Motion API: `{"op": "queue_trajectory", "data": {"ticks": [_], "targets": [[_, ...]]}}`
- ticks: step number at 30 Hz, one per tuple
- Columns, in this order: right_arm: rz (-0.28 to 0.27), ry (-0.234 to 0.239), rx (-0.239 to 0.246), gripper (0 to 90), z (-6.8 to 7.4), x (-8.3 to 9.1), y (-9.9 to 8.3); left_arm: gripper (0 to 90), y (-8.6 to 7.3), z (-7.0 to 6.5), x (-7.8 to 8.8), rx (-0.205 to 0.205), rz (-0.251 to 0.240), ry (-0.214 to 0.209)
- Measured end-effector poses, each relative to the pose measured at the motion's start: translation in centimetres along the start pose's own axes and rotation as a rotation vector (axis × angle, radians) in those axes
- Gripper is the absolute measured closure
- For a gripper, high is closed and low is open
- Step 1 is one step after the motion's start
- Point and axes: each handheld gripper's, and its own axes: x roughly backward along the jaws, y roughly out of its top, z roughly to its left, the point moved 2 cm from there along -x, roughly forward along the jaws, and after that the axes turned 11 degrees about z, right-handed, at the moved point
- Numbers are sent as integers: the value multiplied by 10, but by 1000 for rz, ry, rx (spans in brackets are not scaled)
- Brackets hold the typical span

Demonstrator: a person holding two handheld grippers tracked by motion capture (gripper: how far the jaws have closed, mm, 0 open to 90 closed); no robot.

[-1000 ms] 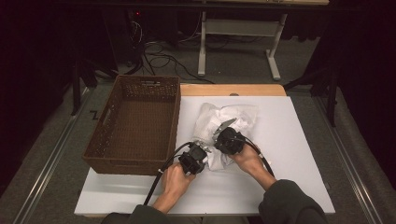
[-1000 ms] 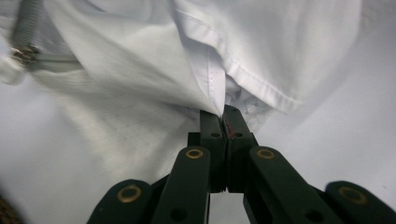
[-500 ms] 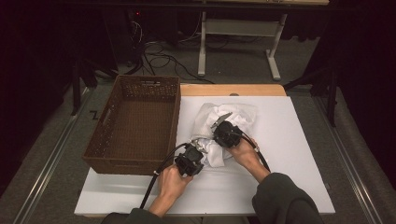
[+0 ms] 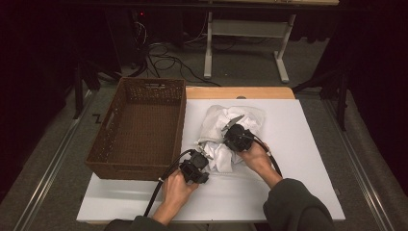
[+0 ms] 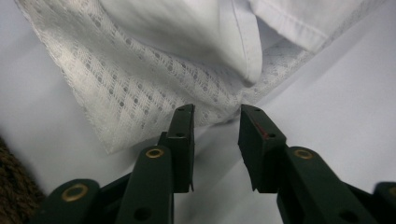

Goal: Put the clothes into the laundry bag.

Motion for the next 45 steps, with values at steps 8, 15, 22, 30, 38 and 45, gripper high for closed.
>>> {"op": "queue_trajectory", "data": {"ticks": [8, 15, 22, 30, 38, 45], "targets": [[-7, 5, 2, 898, 1, 3, -1, 899, 3, 1, -1, -9, -2, 8], [-16, -6, 5, 900, -3, 2, 1, 900, 0, -3, 2, -36, 5, -24], [-42, -9, -44, 900, -13, -4, 6, 900, -16, -11, 10, -62, -14, -35], [-31, 17, -27, 899, -12, 3, -3, 643, 9, -3, 9, 40, -64, 102], [-41, 14, -29, 899, -14, 8, -9, 584, 23, 8, -7, 130, -41, 77], [-77, 34, -47, 898, -15, 19, -15, 790, 28, 11, -10, 112, -59, 52]]}}
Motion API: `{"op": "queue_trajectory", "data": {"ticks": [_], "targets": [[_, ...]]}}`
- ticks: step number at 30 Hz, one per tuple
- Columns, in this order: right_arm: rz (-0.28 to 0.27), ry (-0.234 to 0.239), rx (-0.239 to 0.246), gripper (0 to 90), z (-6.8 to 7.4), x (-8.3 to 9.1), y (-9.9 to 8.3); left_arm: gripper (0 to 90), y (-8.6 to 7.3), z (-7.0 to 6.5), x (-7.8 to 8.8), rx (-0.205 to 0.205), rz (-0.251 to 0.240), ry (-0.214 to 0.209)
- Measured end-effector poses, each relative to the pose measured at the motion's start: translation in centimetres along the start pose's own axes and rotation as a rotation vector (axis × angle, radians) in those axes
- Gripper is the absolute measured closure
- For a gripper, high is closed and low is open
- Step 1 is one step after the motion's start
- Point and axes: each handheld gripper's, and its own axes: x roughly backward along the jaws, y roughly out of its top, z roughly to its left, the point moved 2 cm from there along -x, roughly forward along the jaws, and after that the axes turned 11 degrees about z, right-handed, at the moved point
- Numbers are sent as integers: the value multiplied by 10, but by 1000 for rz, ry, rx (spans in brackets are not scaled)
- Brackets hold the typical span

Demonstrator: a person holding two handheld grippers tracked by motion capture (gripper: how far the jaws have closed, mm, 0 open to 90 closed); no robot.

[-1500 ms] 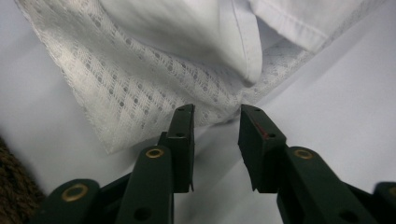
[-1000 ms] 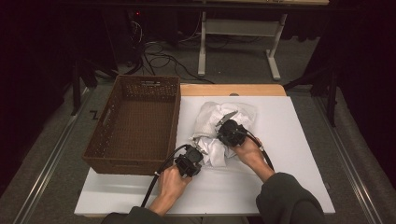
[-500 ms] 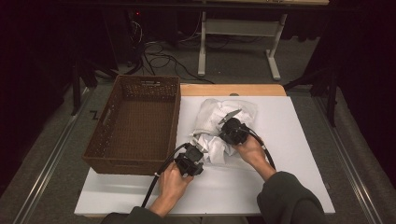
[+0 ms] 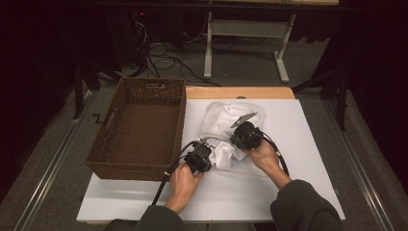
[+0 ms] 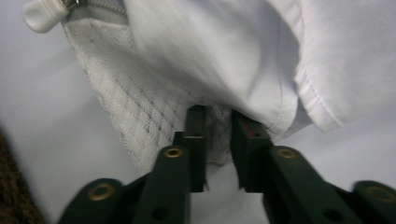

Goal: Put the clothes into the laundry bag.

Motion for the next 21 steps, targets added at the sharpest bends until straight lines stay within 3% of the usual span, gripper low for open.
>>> {"op": "queue_trajectory", "data": {"ticks": [2, 6, 9, 14, 19, 21], "targets": [[-25, 10, 14, 897, 1, 8, -2, 875, 0, 0, 0, -4, -2, -11], [-94, 59, 24, 897, 6, 24, -7, 897, -1, -1, 1, -21, -2, 0], [-114, 89, 64, 897, 15, 35, -10, 898, -2, -1, 2, -25, 2, -15], [-70, 126, 128, 894, 32, 30, -9, 899, -4, -5, 6, -48, -2, -19], [34, 127, 149, 891, 39, 0, -7, 899, -9, -7, 12, -59, 6, -20], [61, 96, 157, 891, 38, -10, -4, 899, -11, -9, 14, -66, 8, -24]]}}
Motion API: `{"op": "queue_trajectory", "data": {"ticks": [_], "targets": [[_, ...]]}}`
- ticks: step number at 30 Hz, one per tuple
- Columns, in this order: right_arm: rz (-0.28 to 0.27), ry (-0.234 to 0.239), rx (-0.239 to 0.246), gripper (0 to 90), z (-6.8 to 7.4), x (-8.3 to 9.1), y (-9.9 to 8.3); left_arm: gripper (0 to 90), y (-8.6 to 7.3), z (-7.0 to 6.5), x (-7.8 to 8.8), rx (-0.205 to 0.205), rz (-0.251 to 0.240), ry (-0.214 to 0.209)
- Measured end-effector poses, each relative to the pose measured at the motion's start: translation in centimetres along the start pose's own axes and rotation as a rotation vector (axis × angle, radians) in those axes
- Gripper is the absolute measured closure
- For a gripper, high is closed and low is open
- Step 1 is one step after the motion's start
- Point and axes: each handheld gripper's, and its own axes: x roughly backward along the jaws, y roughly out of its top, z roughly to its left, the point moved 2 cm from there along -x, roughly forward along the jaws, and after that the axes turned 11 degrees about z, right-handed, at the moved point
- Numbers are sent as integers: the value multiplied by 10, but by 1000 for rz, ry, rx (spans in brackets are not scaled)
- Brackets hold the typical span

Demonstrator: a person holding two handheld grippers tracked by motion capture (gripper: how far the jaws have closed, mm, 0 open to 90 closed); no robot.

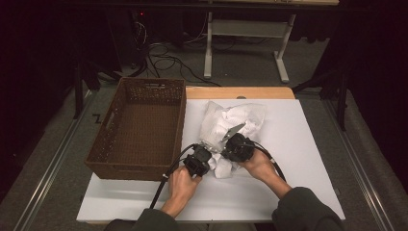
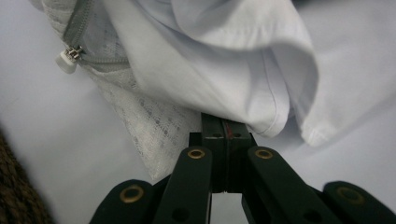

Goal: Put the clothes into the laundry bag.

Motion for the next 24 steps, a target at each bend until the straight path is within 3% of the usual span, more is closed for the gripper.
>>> {"op": "queue_trajectory", "data": {"ticks": [2, 5, 9, 16, 20, 24], "targets": [[6, -46, 0, 893, -7, -8, 3, 900, -3, -2, 2, -4, -3, -9], [8, -69, -70, 898, -20, -17, 4, 900, -8, -3, 5, -6, 4, -35], [9, -131, -118, 900, -32, -17, 7, 900, -13, -6, 11, -20, 14, -61], [0, -226, -181, 900, -46, -22, 19, 900, -23, -14, 18, -54, 17, -63], [-4, -216, -181, 897, -46, -21, 22, 900, -27, -12, 17, -49, -1, -77], [-58, -143, -173, 894, -39, -3, 13, 899, -25, -11, 15, -60, -1, -80]]}}
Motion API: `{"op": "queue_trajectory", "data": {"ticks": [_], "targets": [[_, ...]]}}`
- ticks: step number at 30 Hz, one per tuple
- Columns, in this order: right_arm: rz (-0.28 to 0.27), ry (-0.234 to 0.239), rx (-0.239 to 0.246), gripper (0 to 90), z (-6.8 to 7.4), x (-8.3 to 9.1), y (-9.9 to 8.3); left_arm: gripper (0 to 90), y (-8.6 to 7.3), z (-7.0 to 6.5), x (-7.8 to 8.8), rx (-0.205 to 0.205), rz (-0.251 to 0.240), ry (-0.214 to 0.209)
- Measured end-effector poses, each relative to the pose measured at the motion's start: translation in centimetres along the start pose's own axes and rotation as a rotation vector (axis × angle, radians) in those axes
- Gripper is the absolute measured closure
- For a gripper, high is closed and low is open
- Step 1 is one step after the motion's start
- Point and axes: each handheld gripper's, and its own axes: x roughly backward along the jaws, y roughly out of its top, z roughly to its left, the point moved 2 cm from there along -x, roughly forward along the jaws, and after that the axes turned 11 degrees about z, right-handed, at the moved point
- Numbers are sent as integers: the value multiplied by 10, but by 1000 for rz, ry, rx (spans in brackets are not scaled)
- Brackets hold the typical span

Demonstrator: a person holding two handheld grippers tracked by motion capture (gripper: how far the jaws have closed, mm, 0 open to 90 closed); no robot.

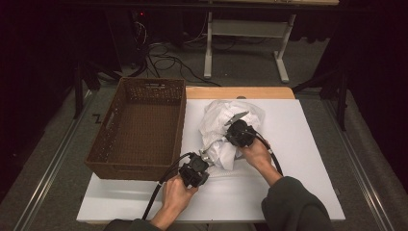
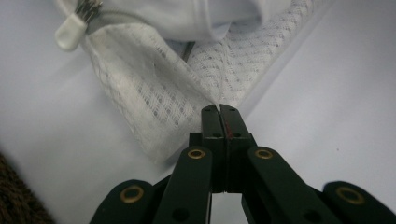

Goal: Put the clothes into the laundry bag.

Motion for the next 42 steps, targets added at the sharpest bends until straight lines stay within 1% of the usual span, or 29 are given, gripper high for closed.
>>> {"op": "queue_trajectory", "data": {"ticks": [1, 2, 3, 4, 6, 8, 9, 10, 11, 13, 15, 16, 18, 19, 20, 21, 22, 24, 25, 27, 28, 29, 30, 34, 37, 38, 39, 40, 42], "targets": [[-23, 21, 9, 894, 1, 7, -3, 899, 1, 0, 0, 2, -4, 0], [-39, 44, 4, 893, 3, 15, -6, 899, 2, 1, 0, 1, -6, -3], [-55, 60, 19, 892, 5, 22, -10, 899, 3, 2, -1, 0, -6, -2], [-77, 73, 49, 892, 7, 28, -13, 899, 5, 2, -1, 2, -11, 2], [-98, 91, 92, 892, 13, 39, -18, 898, 9, 1, 0, -4, -23, -3], [-108, 110, 120, 893, 18, 47, -21, 898, 13, 0, 1, -8, -28, -1], [-110, 127, 126, 893, 21, 51, -22, 898, 15, 0, 1, -11, -28, -5], [-110, 140, 150, 895, 23, 53, -22, 898, 16, 0, 0, -6, -29, -2], [-100, 154, 157, 895, 27, 54, -23, 898, 18, 0, 0, -9, -27, -3], [-75, 175, 181, 895, 34, 53, -24, 898, 19, 1, -1, -7, -20, -7], [-32, 192, 203, 894, 40, 48, -26, 898, 19, 2, -2, -4, -18, -8], [-10, 194, 216, 893, 43, 43, -26, 898, 18, 1, -2, -6, -17, -9], [35, 203, 223, 892, 47, 32, -27, 898, 18, 0, -1, -7, -16, -12], [63, 200, 223, 891, 48, 25, -27, 898, 17, 0, 0, -15, -13, -13], [78, 205, 221, 890, 49, 19, -27, 898, 17, 0, 1, -17, -13, -12], [81, 207, 217, 889, 49, 11, -26, 899, 16, -1, 1, -18, -16, -19], [97, 197, 221, 889, 48, 5, -26, 899, 15, -1, 3, -20, -16, -23], [131, 137, 216, 890, 47, -6, -24, 899, 13, 0, 4, -17, -8, -28], [138, 117, 213, 892, 44, -12, -23, 900, 11, 0, 4, -17, 2, -23], [154, 71, 187, 896, 37, -20, -21, 900, 8, 1, 7, -9, 1, -21], [149, 67, 159, 897, 33, -24, -19, 900, 6, 1, 8, -11, 2, -19], [149, 60, 142, 898, 29, -25, -18, 900, 5, 0, 9, -11, 1, -16], [149, 45, 132, 899, 27, -26, -17, 900, 4, 0, 9, -14, 2, -17], [118, -32, 101, 899, 15, -27, -11, 900, 1, -5, 8, -24, 19, -19], [93, -75, 50, 898, 2, -28, -7, 900, 1, -9, 9, -31, 16, -20], [97, -85, 36, 898, -1, -30, -6, 900, 0, -10, 9, -29, 14, -22], [90, -94, 26, 897, -3, -32, -6, 900, 0, -10, 9, -27, 11, -22], [89, -100, 26, 894, -3, -34, -6, 900, 0, -10, 8, -30, 15, -21], [80, -93, 40, 882, -1, -35, -7, 900, 0, -11, 6, -30, 17, -28]]}}
